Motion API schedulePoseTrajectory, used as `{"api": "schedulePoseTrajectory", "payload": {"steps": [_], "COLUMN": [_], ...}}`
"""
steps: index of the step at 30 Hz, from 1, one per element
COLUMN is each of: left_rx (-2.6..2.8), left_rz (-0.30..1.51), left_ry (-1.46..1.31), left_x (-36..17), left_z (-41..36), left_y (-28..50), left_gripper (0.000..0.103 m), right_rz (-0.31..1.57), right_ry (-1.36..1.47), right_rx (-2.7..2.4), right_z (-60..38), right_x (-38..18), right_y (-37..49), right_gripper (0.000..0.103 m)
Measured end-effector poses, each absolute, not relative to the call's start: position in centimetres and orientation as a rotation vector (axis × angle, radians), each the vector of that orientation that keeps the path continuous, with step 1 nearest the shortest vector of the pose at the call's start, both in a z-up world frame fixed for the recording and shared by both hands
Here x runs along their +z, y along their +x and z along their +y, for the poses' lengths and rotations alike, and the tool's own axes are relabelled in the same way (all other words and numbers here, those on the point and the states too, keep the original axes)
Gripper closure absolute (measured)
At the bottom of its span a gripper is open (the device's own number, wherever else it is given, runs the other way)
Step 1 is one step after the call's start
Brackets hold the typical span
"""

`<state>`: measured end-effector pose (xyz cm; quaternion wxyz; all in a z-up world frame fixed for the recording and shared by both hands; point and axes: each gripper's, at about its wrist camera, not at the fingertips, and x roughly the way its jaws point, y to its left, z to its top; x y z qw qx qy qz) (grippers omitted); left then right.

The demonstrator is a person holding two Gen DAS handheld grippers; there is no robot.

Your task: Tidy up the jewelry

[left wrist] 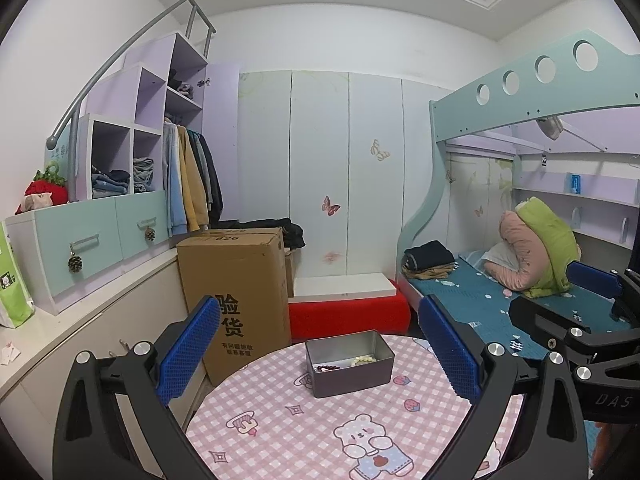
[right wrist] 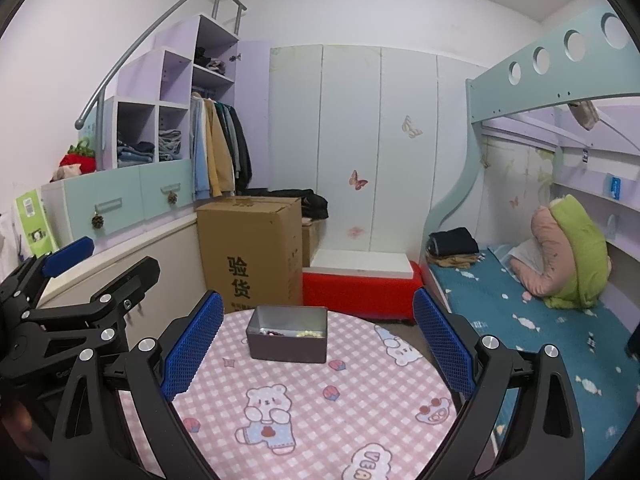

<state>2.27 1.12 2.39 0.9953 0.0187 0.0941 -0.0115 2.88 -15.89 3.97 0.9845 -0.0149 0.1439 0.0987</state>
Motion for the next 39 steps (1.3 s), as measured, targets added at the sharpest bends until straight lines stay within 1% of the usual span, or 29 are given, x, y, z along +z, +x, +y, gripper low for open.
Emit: {"api": "schedulePoseTrajectory", "payload": {"steps": [39], "left_rx": [-0.025], "left_rz": [0.204], "left_ry": [0.042], "left_x": [1.9], "left_z": [1.1], "left_y": [3.4], "left_gripper": [0.007], "right_rz": [0.31], "right_ry": [-0.021], "right_rx": [0.198], "right_z": [-16.0], "right_x": [2.9], "right_y": [3.4], "right_gripper": [0.01]}}
